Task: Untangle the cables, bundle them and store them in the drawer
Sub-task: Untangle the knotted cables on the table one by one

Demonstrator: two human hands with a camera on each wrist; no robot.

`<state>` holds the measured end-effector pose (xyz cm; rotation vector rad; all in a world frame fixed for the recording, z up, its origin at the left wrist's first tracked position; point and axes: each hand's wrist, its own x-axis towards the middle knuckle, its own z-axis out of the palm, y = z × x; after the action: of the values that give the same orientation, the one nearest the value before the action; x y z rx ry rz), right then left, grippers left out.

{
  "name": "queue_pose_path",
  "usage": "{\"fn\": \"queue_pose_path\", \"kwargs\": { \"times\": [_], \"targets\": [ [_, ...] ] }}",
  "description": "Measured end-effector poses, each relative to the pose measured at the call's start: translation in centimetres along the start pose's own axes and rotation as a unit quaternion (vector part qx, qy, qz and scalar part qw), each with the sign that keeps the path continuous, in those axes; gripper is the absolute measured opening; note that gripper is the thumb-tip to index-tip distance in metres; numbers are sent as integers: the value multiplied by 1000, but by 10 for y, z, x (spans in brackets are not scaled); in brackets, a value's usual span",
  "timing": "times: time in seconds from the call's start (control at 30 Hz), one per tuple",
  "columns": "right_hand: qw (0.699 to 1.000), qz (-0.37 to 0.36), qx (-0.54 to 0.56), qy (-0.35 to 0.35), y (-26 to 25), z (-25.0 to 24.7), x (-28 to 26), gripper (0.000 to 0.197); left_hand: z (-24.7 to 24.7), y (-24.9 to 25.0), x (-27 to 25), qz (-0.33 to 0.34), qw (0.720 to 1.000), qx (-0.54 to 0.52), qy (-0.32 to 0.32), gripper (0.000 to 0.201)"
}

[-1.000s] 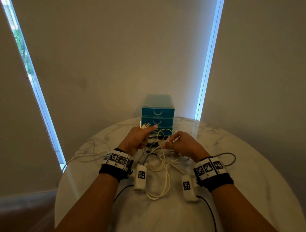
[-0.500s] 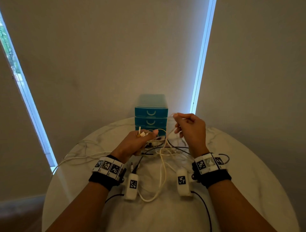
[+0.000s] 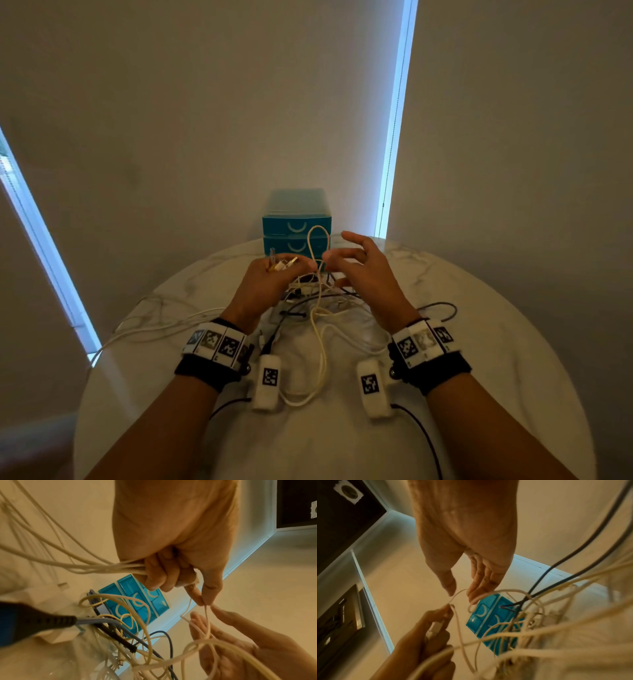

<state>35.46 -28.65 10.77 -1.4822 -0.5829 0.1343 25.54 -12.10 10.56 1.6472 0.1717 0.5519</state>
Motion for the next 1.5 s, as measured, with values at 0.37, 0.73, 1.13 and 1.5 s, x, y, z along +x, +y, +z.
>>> {"fn": "queue_pose_path", "kwargs": {
  "times": [0.37,0.73,1.13,1.5],
  "targets": [
    [969,-44,-200,-135,8,-11,-24,23,-1,-9,11,-28,993,-102,53,29],
    [986,-81,-107,101,6,-19,-18,18,3,-6,1,-5,992,102,-77,29],
    [936,39,347,41,-12,-34,-14,25,0,3,-4,12,998,55,-43,18],
    [914,84,398,-9,-11,-27,-17,28,1,5,-3,25,999,27,1,18]
  ]
}}
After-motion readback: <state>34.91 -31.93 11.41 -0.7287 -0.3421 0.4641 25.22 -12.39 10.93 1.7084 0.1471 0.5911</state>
